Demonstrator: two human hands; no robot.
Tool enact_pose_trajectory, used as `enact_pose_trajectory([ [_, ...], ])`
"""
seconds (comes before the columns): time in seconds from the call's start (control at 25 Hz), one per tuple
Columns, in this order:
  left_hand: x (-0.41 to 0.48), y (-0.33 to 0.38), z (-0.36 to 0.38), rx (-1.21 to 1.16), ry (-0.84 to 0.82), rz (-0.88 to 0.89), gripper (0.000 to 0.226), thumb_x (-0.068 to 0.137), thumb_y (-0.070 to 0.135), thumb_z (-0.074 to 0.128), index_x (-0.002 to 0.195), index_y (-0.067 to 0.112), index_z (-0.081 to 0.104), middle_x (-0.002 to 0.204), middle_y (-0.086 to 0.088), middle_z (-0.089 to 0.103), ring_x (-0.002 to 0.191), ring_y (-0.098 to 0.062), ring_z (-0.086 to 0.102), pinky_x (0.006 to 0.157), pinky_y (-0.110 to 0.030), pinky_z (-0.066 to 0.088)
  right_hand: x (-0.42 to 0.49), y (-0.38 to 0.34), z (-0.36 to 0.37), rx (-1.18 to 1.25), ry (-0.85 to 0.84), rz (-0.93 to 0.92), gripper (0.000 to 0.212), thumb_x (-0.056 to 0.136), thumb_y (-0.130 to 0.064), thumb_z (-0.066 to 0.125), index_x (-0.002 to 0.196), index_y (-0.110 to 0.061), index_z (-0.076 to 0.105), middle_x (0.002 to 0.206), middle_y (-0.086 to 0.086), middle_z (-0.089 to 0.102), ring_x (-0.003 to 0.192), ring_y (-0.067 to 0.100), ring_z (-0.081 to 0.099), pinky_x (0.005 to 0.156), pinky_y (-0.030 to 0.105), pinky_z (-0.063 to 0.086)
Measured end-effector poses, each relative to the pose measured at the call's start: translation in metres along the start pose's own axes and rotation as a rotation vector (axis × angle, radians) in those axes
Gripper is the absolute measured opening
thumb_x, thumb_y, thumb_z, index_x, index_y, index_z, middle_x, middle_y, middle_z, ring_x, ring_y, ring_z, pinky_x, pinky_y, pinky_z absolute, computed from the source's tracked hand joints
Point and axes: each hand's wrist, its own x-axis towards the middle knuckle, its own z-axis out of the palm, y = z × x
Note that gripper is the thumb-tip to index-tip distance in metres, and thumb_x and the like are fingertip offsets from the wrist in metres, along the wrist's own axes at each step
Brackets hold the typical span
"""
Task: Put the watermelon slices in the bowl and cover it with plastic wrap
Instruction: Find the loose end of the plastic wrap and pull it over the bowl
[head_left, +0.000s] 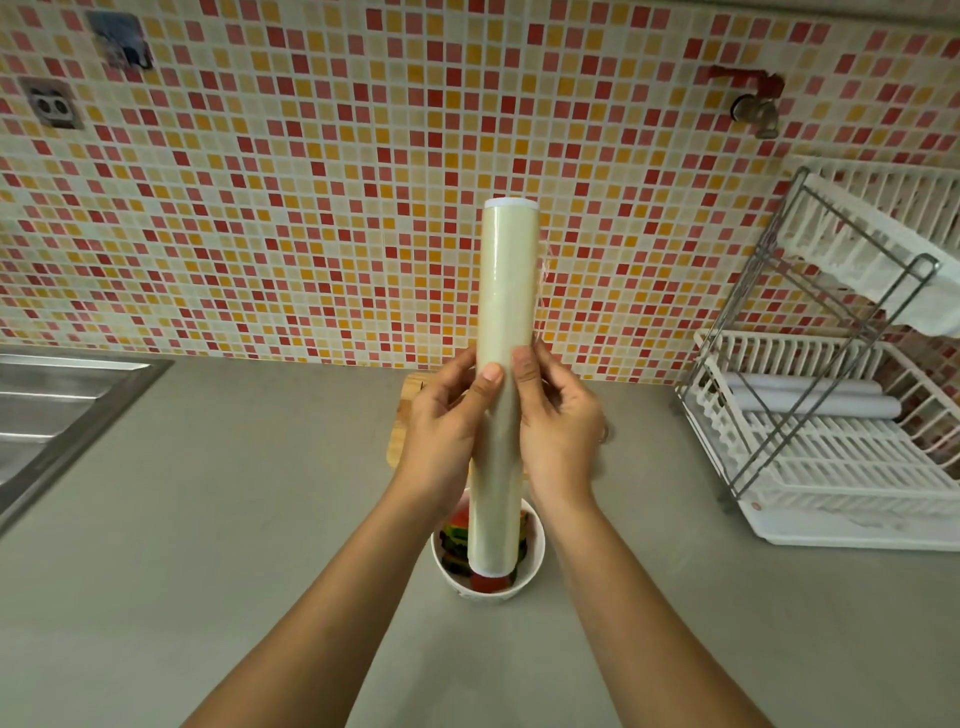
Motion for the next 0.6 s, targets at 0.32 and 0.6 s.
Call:
enact_pose_trajectory([
  [0.32, 0.001, -0.003, -0.001, -0.019, 0.032, 0.019, 0.041, 0.083, 0.037, 0.063, 0.121, 0.021, 0.065, 0.118, 0.000, 0.069, 0.113, -0.018, 0.063, 0.094, -0.036, 0.052, 0.010, -0.001, 0.001, -0.088, 0.030, -0.021, 0.025, 0.092, -0.042, 0.050, 0.087, -0.029, 0.072, 0.078, -0.011, 0.072, 0.075, 0.000, 0.066, 0.069, 0.019, 0.053],
  [0.6, 0.002, -0.004, 0.005, 0.030, 0.072, 0.093, 0.029, 0.090, 0.033, 0.060, 0.118, 0.028, 0.066, 0.113, 0.006, 0.071, 0.106, -0.011, 0.066, 0.081, -0.024, 0.055, 0.005, -0.004, 0.009, -0.010, 0.048, -0.009, 0.024, 0.088, -0.044, 0.055, 0.099, -0.031, 0.072, 0.091, -0.011, 0.074, 0.086, 0.006, 0.069, 0.078, 0.033, 0.058],
])
